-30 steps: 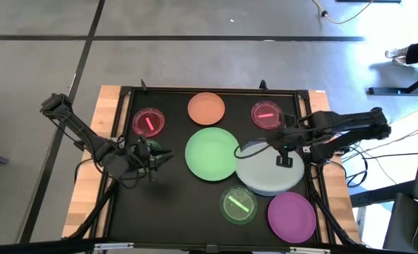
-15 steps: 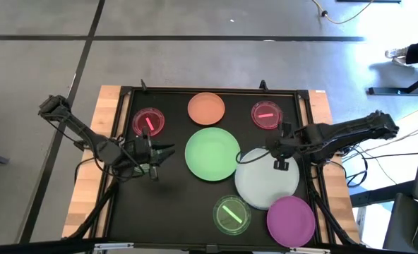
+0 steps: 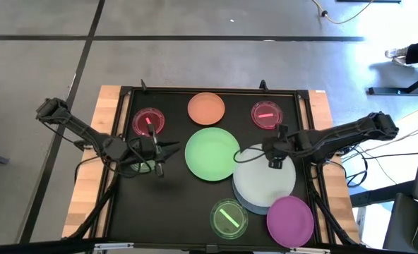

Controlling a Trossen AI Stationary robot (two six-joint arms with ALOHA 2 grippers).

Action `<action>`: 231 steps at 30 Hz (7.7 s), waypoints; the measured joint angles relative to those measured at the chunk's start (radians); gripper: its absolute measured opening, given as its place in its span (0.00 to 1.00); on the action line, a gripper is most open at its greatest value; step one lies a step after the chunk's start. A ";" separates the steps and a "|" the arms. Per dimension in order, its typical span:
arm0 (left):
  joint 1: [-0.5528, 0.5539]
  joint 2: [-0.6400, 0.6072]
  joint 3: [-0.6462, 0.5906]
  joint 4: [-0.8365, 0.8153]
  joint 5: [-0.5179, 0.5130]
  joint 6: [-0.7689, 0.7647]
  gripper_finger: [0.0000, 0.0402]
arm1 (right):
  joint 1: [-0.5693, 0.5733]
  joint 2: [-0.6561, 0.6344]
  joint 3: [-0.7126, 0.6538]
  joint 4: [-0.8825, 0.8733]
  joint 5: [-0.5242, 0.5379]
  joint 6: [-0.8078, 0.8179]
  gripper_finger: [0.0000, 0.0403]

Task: Stack plastic plates
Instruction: Stack the white plate on top of the blue plate, then stack the green plate on top of the white plate, then stack the purple plate on top of the green plate

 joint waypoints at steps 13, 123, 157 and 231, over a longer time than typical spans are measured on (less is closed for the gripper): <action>-0.026 0.000 0.000 -0.003 0.011 -0.001 0.24 | -0.081 0.071 0.002 0.047 -0.206 0.006 0.00; -0.011 0.000 0.000 -0.035 0.025 -0.074 0.24 | 0.024 0.705 0.251 0.855 -0.365 -0.371 0.31; 0.060 0.000 0.000 -0.010 0.082 0.005 0.24 | 0.243 0.371 0.436 0.139 -0.125 -0.165 0.01; 0.060 0.000 0.000 -0.031 0.266 0.057 0.24 | 0.498 0.369 0.212 0.205 -0.608 0.131 0.32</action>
